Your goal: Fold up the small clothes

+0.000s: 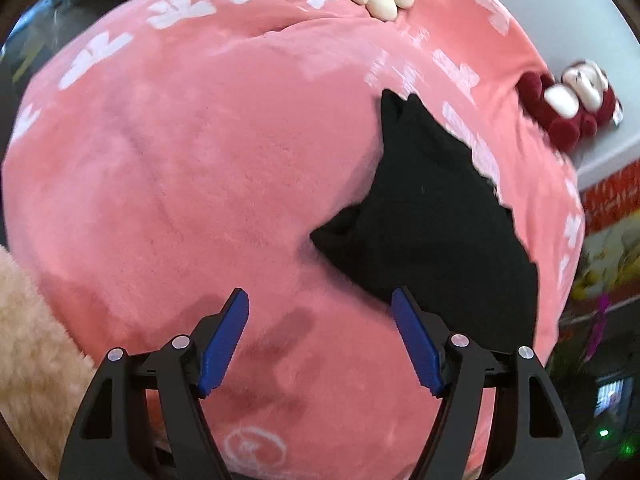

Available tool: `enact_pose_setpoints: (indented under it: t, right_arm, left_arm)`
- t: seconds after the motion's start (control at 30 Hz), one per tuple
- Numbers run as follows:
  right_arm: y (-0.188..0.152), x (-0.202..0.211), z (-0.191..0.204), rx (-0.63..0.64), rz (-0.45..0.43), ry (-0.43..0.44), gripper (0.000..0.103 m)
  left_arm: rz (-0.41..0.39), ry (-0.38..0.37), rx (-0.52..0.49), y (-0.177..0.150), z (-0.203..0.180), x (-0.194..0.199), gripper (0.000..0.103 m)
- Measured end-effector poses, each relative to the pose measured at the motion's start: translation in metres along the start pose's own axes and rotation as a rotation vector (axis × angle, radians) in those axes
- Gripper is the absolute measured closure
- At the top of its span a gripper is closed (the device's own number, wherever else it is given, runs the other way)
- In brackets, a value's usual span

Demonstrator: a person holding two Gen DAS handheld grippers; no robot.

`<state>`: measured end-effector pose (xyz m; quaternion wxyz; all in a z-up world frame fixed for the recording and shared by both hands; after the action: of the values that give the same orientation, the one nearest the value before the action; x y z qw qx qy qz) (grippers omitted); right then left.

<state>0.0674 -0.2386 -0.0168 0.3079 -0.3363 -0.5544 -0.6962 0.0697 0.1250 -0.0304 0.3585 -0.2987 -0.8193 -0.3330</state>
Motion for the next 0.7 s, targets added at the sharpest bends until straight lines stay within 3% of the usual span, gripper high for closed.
enact_pose_setpoints:
  t: [0.1, 0.23, 0.33, 0.37, 0.4, 0.43, 0.47, 0.5, 0.53, 0.7]
  right_arm:
    - [0.016, -0.01, -0.017, -0.073, 0.015, 0.037, 0.009]
    - [0.035, -0.033, -0.028, -0.095, 0.058, 0.031, 0.009]
    - [0.045, -0.057, -0.037, -0.13, 0.106, 0.025, 0.009]
    - [0.046, -0.065, -0.04, -0.149, 0.124, 0.021, 0.009]
    - [0.048, -0.075, -0.041, -0.174, 0.145, 0.028, 0.009]
    - [0.049, -0.079, -0.04, -0.181, 0.151, 0.054, 0.033]
    - [0.052, -0.082, -0.036, -0.158, 0.154, 0.051, 0.049]
    - [0.056, -0.081, -0.032, -0.142, 0.15, 0.065, 0.079]
    - [0.063, -0.078, -0.027, -0.144, 0.165, 0.122, 0.091]
    - [0.079, -0.018, -0.022, -0.055, 0.099, 0.161, 0.091]
  left_arm:
    - [0.038, -0.037, 0.02, 0.009, -0.005, -0.014, 0.032]
    - [0.092, -0.022, 0.058, 0.016, -0.011, -0.042, 0.031]
    - [0.071, -0.018, 0.037, 0.021, -0.019, -0.045, 0.027]
    - [0.07, -0.013, 0.021, 0.023, -0.022, -0.047, 0.029]
    - [0.063, -0.018, 0.011, 0.024, -0.024, -0.047, 0.042]
    - [0.07, -0.031, -0.004, 0.026, -0.028, -0.049, 0.075]
    - [0.1, -0.036, -0.014, 0.027, -0.031, -0.053, 0.095]
    - [0.12, -0.05, -0.006, 0.028, -0.032, -0.054, 0.097]
    - [0.115, -0.059, 0.009, 0.032, -0.034, -0.051, 0.097]
    - [0.105, -0.114, -0.015, 0.04, -0.04, -0.007, 0.098]
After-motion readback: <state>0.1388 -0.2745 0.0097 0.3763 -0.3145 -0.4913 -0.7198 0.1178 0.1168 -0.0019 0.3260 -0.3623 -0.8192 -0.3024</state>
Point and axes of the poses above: each gripper's, at about its wrist camera, not at the fingertips, and x roughly against the way its jaws point, z to its left, y to its top, the point moved 4 cm from there along -x, roughly the way its jaws point, and after that the axes turned 2 degrees about -z, right-handed, at the moved point
